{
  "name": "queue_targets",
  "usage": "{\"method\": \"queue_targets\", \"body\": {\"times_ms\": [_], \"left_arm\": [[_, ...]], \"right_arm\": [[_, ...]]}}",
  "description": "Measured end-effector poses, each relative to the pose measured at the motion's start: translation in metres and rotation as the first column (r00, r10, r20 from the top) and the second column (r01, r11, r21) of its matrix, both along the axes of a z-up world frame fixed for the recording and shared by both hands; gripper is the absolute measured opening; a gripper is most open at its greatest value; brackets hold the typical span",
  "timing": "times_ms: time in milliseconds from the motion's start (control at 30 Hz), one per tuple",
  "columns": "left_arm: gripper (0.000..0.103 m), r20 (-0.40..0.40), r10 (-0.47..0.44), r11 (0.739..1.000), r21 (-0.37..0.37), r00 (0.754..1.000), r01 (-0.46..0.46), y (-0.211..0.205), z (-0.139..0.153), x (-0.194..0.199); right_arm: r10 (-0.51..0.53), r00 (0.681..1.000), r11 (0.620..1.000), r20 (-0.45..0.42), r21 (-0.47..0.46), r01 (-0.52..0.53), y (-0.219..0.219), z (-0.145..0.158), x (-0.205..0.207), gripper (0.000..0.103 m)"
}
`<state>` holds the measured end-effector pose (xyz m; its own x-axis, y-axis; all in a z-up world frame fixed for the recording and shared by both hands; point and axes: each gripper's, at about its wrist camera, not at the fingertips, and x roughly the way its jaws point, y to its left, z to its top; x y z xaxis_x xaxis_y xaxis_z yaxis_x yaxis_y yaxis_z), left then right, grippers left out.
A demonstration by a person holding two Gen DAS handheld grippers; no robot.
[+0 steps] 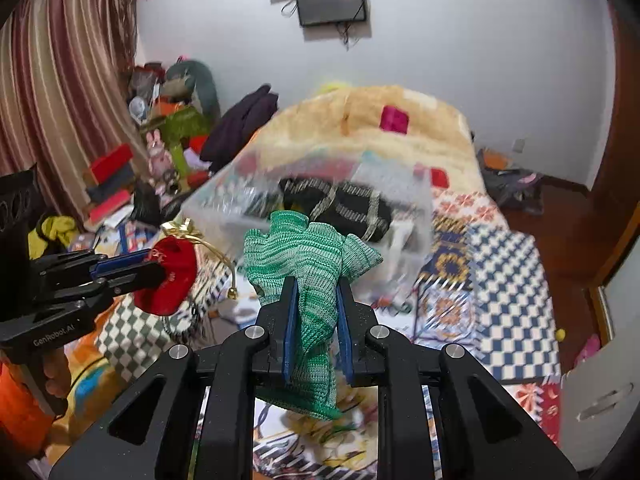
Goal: Organize soft objects
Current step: 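Place red pouch and green glove into the clear box and release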
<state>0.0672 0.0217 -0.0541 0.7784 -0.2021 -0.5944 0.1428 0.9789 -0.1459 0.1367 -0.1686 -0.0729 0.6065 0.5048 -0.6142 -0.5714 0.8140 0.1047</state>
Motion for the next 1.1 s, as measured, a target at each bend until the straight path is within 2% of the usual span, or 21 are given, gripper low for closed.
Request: {"method": "queue_targets", "body": {"times_ms": [267,533,733,1100], "left_arm": [[0.017,0.125,0.022,0.998,0.052,0.992,-0.028,0.0,0.041,0.018],[0.017,0.168,0.051,0.994,0.091,0.984,-0.067,0.006,0.057,0.047],[0.017,0.133,0.064,0.992,0.099,0.989,-0.077,0.012,0.047,0.075],[0.017,-0.005,0.044,0.991,0.127,0.999,-0.043,0.004,-0.007,0.121]], "right_arm": [[-0.065,0.996,0.996,0.064,0.057,0.062,-0.013,0.029,0.022,0.016],[-0.117,0.987,0.991,0.11,0.078,0.109,-0.01,0.045,0.05,0.016],[-0.125,0.988,0.99,0.089,0.069,0.119,0.002,0.037,0.075,0.016],[-0.117,0.993,0.992,-0.006,-0.05,0.117,0.026,-0.01,0.106,0.016]]}}
